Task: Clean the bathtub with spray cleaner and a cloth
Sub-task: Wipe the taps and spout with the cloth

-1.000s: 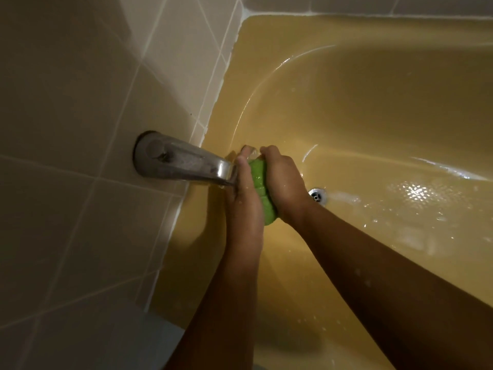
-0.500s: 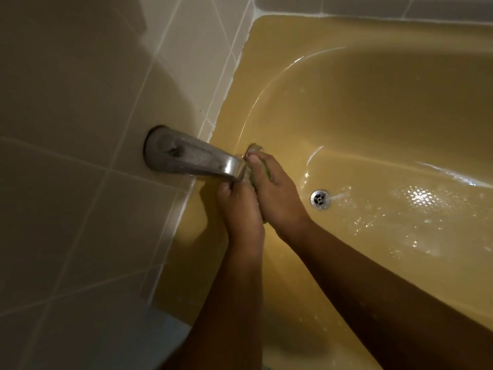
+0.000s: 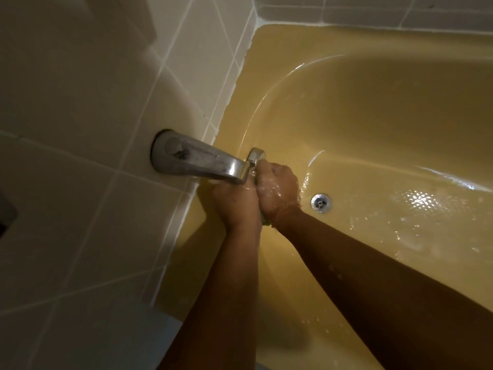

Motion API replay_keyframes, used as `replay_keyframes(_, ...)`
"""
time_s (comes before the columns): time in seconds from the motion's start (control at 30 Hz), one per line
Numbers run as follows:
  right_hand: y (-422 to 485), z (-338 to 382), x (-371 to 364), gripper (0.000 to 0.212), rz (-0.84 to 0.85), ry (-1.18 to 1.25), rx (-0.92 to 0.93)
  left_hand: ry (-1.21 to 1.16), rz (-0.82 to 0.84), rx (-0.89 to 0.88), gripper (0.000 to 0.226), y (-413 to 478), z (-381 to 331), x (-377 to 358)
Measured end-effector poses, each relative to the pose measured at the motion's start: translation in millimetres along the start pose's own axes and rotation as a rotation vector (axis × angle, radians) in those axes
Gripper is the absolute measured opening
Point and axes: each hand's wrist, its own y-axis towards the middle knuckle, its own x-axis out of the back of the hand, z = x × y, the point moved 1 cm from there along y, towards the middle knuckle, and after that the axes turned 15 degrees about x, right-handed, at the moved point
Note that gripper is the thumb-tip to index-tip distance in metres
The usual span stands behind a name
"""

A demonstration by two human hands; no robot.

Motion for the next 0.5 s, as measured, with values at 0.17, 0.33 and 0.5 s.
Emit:
replay_keyframes(0.17, 0.1, -0.9, 6.1, 0.037, 0.051, 0.061, 0.026, -0.185, 0.117, 0.060, 0.007, -18.1, -1.9, -2.1)
replay_keyframes(0.33, -3.6, -4.6, 24.3, 0.009, 0.009, 0.892, -0.084, -0.268, 0.371, 0.217, 0.070, -6.2, -1.7, -3.5)
replay_keyframes(0.5, -4.6, -27.2, 25.2, 0.020, 0.061, 0.421, 0.036, -0.315, 0.342, 0.281, 0.035, 3.2, 4.6, -2.1)
